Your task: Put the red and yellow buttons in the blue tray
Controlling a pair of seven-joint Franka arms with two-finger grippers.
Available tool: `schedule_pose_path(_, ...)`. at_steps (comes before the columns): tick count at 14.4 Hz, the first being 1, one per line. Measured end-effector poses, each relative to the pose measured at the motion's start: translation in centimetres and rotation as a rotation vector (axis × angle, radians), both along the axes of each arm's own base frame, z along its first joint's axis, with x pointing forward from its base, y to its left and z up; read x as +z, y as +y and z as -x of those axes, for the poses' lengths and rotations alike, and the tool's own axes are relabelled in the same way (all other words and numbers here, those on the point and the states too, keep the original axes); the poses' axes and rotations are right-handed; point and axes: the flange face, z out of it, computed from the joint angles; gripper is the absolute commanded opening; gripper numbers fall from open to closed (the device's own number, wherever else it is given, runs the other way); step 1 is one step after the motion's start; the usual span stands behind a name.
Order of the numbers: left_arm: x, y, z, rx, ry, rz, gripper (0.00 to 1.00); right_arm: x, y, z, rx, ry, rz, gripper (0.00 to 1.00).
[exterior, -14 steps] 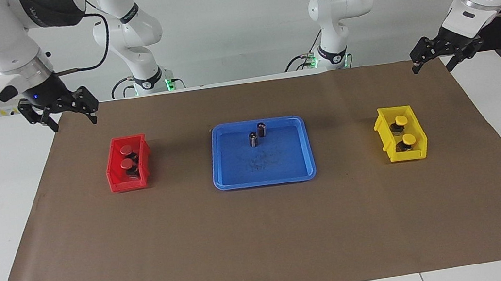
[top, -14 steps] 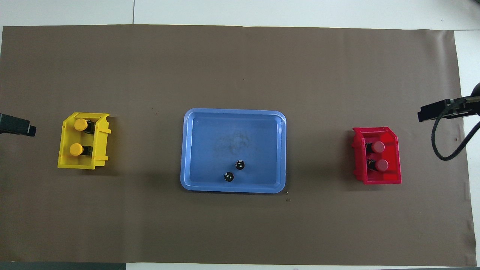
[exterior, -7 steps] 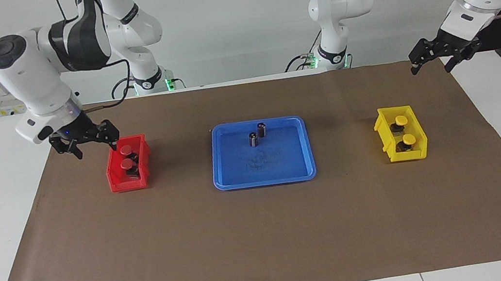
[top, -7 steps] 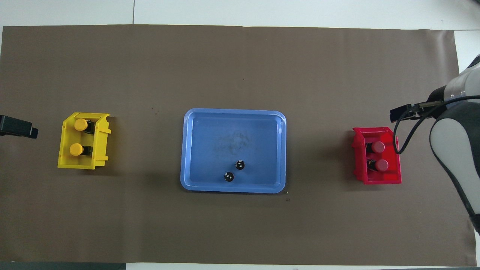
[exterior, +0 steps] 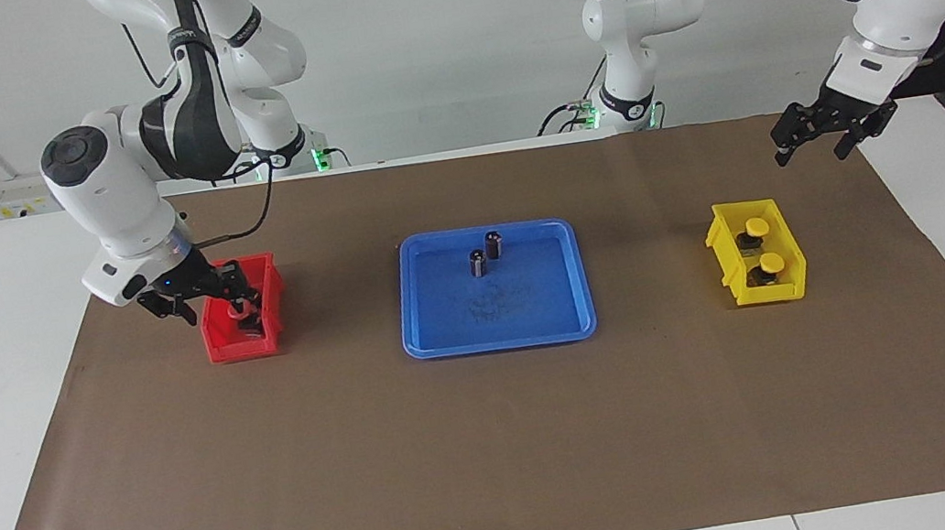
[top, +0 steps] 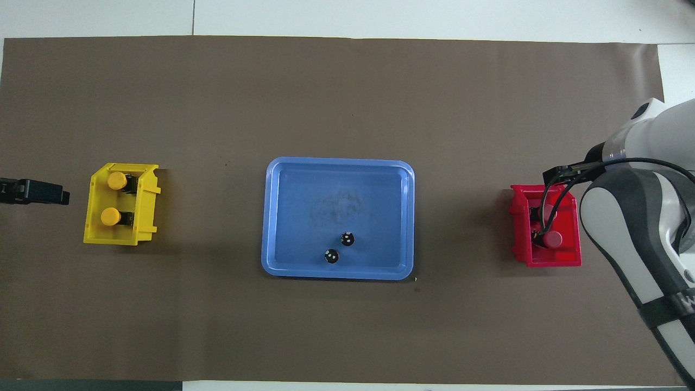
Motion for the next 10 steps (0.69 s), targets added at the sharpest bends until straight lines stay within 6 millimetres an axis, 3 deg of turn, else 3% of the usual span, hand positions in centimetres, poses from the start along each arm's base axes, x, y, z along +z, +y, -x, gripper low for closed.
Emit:
schedule_pose_path(4, -4.2, -0.3, 0.5, -0.001, 0.011, -0.001, 0.86, -2.1, -0.3, 1.0, -0.010, 0.008, -0.007, 0.73)
schedule_pose_path(10, -8.2, -0.4, 0.5, 0.002, 0.008, -0.003, 0.77, -3.3, -0.1, 1.6, -0.012, 0.019, -0.015, 0.70)
